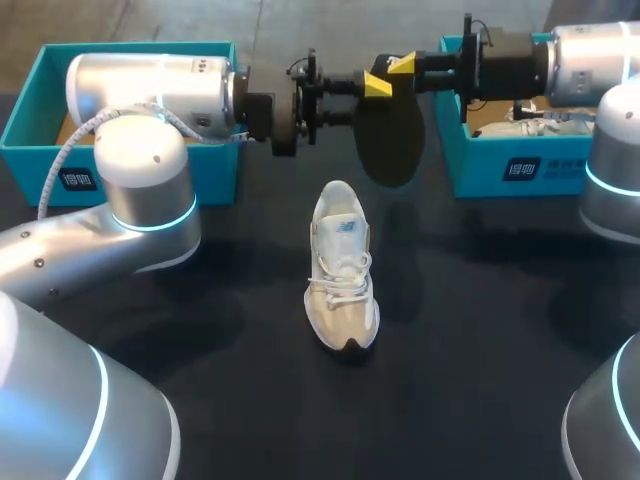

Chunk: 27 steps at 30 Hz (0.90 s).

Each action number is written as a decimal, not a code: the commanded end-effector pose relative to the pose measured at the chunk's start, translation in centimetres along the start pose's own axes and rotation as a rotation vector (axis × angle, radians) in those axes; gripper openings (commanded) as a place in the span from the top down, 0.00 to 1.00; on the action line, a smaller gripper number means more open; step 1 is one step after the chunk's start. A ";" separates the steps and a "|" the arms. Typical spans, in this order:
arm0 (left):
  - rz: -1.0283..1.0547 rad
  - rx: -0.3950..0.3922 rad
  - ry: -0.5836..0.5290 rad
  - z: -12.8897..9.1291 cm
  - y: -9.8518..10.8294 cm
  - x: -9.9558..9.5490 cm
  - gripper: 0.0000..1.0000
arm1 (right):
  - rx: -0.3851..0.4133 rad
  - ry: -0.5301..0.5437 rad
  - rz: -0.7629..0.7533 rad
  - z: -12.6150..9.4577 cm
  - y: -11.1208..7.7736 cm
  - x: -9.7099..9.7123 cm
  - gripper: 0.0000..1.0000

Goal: Take the shoe out of the shoebox, open the shoe tongue, remove and reinsert the insole, then place the shoe into the shoebox

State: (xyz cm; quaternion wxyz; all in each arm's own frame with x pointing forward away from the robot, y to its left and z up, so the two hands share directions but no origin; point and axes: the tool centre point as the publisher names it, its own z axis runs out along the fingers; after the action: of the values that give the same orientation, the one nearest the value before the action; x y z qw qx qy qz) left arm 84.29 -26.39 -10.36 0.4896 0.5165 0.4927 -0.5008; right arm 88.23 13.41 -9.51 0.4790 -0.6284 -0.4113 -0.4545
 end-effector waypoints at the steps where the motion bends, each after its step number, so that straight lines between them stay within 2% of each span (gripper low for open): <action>1: 0.002 0.000 0.000 0.3 0.1 0.1 0.86 | -0.006 0.004 0.001 0.3 -0.1 -0.1 1.00; 2: 0.003 0.000 0.000 0.3 0.0 0.2 0.98 | -0.007 0.004 0.002 0.3 -0.1 -0.1 1.00; 3: 0.002 -0.001 0.000 0.3 0.0 0.2 1.00 | -0.007 0.004 0.002 0.3 -0.1 -0.2 1.00; 12: 0.004 0.001 -0.004 0.4 -0.1 0.2 1.00 | -0.010 0.013 -0.007 0.3 -0.2 -0.2 1.00; 13: 0.003 0.000 -0.005 0.4 -0.1 0.2 1.00 | -0.012 0.014 -0.014 0.3 -0.3 -0.1 0.98; 14: 0.002 -0.001 -0.006 0.4 -0.2 0.2 1.00 | -0.013 0.014 -0.017 0.3 -0.3 -0.1 0.84; 20: -0.006 -0.008 -0.013 0.0 -0.2 0.1 1.00 | -0.014 0.008 -0.040 0.0 -0.5 -0.1 0.50; 23: -0.007 -0.010 -0.016 -0.1 -0.2 0.1 1.00 | -0.013 0.004 -0.058 -0.2 -0.6 0.0 0.00; 27: -0.002 -0.010 -0.017 -0.3 -0.3 -0.1 1.00 | -0.013 0.001 -0.084 -0.5 -0.7 0.1 0.00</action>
State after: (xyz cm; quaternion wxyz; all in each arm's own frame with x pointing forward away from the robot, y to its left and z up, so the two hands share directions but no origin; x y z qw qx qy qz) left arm 84.24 -26.19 -10.23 0.4937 0.5101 0.4921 -0.5039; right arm 87.75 13.31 -9.37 0.4567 -0.6127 -0.4329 -0.4780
